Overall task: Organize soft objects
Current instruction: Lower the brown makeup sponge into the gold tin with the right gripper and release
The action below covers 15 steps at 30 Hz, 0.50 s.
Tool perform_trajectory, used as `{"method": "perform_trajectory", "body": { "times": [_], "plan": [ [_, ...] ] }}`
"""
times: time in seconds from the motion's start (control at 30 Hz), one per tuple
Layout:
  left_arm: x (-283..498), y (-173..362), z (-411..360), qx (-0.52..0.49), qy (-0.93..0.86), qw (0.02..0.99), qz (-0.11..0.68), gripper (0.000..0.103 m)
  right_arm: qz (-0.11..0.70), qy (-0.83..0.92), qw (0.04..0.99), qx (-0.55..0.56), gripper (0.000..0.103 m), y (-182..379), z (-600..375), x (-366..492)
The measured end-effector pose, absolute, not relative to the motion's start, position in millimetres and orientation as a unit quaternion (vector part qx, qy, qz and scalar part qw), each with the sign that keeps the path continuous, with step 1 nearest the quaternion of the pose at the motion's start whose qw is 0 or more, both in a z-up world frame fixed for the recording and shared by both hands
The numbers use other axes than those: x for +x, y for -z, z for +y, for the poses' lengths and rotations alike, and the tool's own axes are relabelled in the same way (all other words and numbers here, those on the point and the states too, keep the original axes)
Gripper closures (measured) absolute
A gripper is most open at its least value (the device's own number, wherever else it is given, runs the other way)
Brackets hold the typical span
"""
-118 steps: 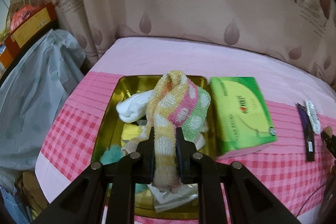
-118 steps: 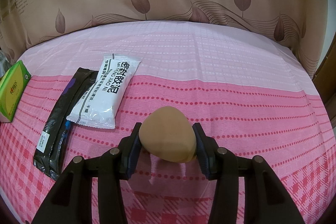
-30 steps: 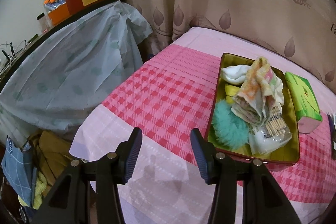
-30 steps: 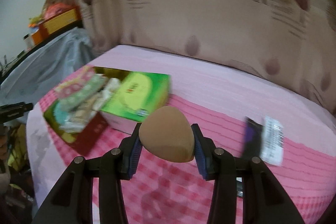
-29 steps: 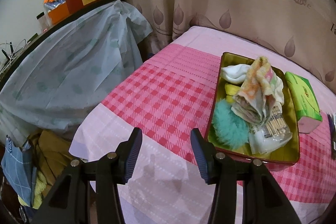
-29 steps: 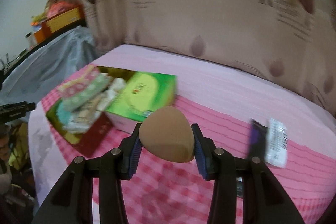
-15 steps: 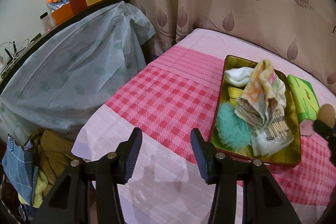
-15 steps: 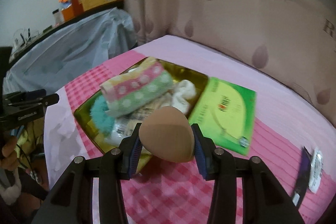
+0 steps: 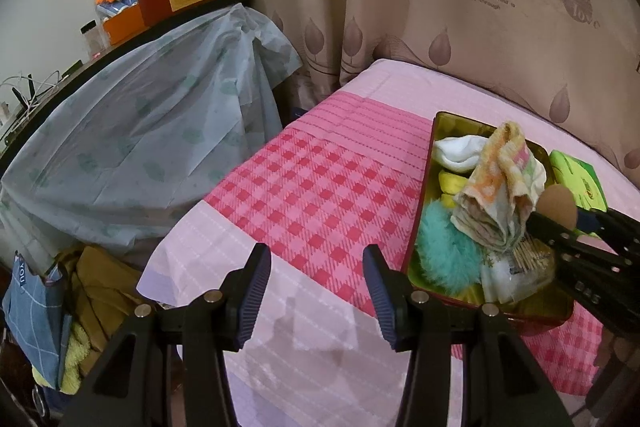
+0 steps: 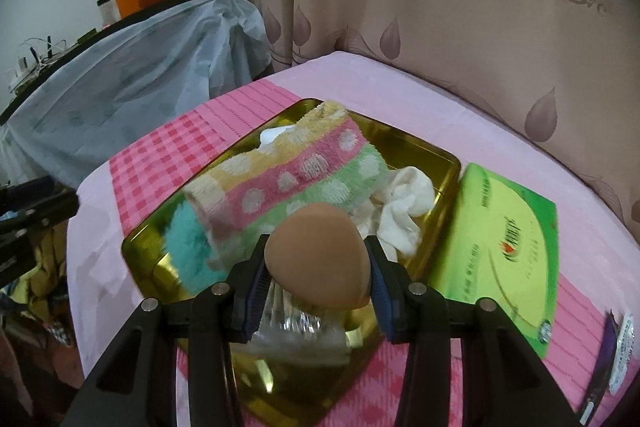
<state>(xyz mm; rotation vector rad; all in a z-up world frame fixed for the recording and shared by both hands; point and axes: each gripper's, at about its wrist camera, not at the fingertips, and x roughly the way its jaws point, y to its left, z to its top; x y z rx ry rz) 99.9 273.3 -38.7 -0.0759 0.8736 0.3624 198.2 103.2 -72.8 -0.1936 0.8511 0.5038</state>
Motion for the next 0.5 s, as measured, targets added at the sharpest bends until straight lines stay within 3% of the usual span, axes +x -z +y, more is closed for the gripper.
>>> {"method": "perform_trajectory", "body": {
  "times": [0.5],
  "plan": [
    [98, 38, 278, -0.042, -0.185, 0.89, 0.413, 0.054, 0.418, -0.248, 0.869, -0.088, 0.057, 84, 126, 209]
  ]
}}
